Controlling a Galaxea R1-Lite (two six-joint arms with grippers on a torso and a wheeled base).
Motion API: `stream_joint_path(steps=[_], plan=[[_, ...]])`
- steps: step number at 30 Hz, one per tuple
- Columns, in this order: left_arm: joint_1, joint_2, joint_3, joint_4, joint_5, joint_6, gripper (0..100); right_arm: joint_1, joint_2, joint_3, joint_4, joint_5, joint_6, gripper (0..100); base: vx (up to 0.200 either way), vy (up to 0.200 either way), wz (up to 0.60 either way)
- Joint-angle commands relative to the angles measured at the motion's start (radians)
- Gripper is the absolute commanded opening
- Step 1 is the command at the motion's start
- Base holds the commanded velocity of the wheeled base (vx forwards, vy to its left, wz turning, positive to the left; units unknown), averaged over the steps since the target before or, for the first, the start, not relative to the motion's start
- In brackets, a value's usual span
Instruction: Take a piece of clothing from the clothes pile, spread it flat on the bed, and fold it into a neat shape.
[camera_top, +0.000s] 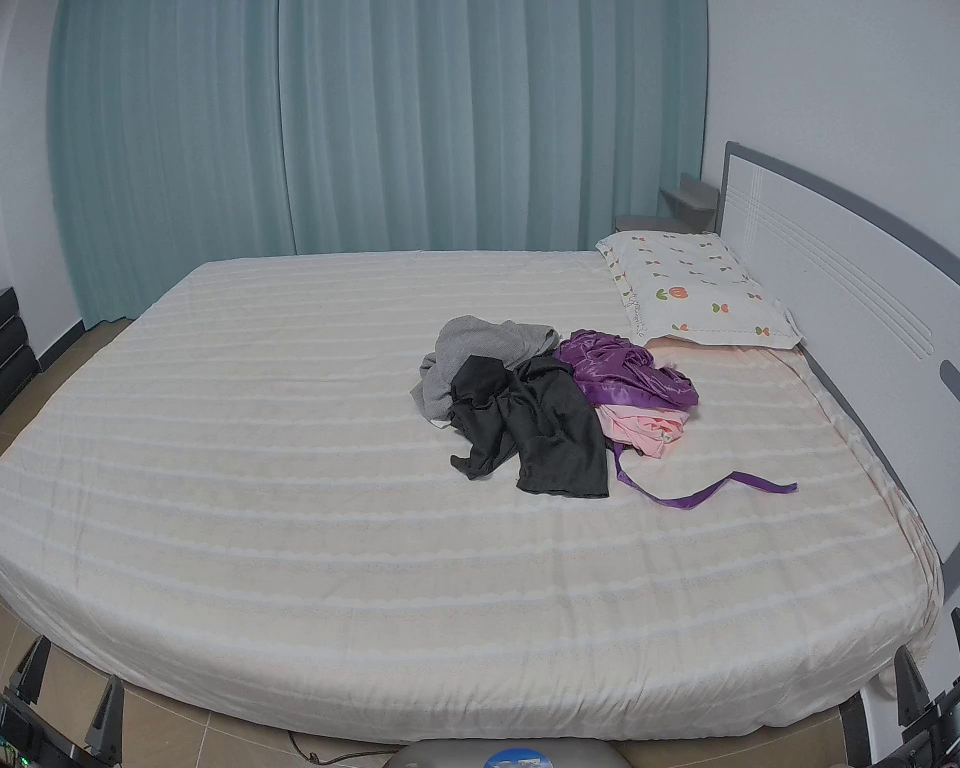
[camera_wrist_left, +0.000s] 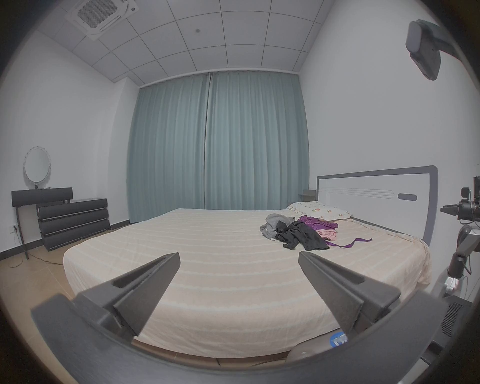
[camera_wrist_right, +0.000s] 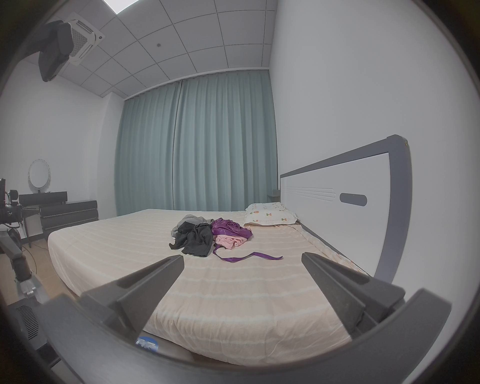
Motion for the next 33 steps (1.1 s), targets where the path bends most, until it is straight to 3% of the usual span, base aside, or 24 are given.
stream_joint_path(steps=[1, 10, 11, 13, 16, 21, 25, 28, 33], plan=[[0.000, -0.009, 0.018, 0.000, 0.000, 0.000, 100, 0.001, -0.017, 0.018, -0.002, 0.001, 0.000, 100, 0.000, 0.000, 0.00], [0.000, -0.009, 0.018, 0.000, 0.000, 0.000, 100, 0.001, -0.012, -0.013, -0.014, 0.016, 0.011, 100, 0.000, 0.000, 0.00], [0.000, -0.009, 0.018, 0.000, 0.000, -0.002, 100, 0.009, 0.071, -0.188, -0.026, 0.030, 0.048, 100, 0.000, 0.000, 0.00], [0.000, -0.009, 0.018, 0.000, 0.000, 0.000, 100, 0.010, 0.146, -0.263, -0.014, 0.031, 0.089, 100, 0.000, 0.000, 0.00], [0.000, -0.009, 0.018, 0.000, 0.000, 0.000, 100, 0.014, 0.262, -0.271, -0.014, 0.048, 0.095, 100, 0.000, 0.000, 0.00], [0.000, -0.009, 0.018, 0.000, 0.000, 0.000, 100, 0.046, 0.543, -0.263, -0.023, 0.131, 0.092, 100, 0.000, 0.000, 0.00], [0.000, -0.009, 0.018, 0.000, 0.000, 0.000, 100, 0.060, 0.795, -0.285, -0.118, 0.148, 0.140, 100, 0.000, 0.000, 0.00], [0.000, -0.009, 0.018, 0.000, 0.000, 0.000, 100, 0.070, 1.109, -0.298, -0.339, 0.153, 0.193, 100, 0.000, 0.000, 0.00], [0.000, -0.009, 0.018, 0.000, 0.000, 0.000, 100, 0.124, 1.414, -0.378, -0.531, 0.146, 0.250, 100, 0.000, 0.000, 0.00]])
